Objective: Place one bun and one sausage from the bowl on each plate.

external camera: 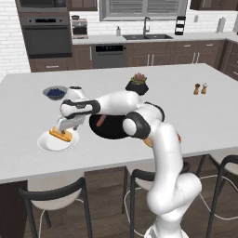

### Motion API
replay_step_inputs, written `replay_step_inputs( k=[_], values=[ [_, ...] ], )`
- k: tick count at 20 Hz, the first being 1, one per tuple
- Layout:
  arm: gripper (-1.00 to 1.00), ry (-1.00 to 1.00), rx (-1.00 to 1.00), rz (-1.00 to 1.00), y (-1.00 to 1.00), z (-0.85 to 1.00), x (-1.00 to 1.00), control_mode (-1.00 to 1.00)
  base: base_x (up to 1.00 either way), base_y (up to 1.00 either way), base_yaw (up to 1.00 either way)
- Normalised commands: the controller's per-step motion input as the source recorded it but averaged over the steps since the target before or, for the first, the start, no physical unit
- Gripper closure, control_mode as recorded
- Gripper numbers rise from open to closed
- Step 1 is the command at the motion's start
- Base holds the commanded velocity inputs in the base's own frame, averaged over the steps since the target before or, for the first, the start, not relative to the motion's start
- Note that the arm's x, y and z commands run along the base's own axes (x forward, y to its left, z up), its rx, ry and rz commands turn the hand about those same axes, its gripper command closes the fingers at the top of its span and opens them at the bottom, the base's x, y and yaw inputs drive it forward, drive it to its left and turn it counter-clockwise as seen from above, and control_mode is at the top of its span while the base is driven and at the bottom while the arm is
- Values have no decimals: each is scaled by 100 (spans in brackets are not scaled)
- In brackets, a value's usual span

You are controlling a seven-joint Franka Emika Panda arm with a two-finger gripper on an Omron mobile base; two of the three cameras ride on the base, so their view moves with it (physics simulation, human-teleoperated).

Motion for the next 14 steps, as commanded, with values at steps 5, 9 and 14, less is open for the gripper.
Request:
replay_step_inputs(
  k=[5,9,14],
  values=[
    [-100,-9,10,-20,-86,71,-67,-100,0,0,0],
    [-100,-2,1,-42,-100,63,-17,-100,0,0,0],
    [-100,9,0,-62,-100,38,9,-100,0,0,0]
  ],
)
